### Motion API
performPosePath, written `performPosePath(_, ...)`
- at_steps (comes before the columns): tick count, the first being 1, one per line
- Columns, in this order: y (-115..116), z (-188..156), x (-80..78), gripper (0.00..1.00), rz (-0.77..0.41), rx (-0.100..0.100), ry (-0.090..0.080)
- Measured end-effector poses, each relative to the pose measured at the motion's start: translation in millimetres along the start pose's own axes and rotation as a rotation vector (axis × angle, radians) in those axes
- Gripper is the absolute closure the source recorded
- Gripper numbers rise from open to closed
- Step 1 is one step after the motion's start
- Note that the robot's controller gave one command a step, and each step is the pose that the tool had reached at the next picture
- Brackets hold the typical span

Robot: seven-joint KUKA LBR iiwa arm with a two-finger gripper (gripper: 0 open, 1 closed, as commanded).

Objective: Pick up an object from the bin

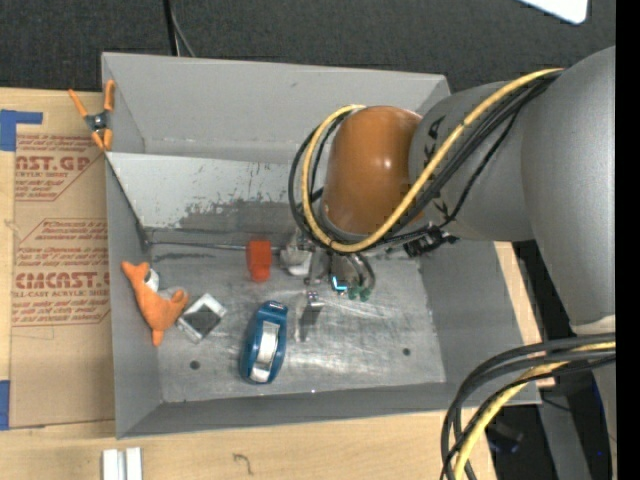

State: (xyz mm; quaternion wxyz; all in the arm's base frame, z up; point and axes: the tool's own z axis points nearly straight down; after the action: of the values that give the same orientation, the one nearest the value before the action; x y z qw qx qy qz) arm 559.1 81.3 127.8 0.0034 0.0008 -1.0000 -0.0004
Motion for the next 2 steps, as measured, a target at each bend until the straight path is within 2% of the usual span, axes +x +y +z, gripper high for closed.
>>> performPosePath(1, -0.4, -4.6, -1.9, 0.00, 0.001, -0.001, -0.007)
performPosePath(2, 12.0, 24.9, 4.1, 0.00, -0.202, 0.002, -0.015)
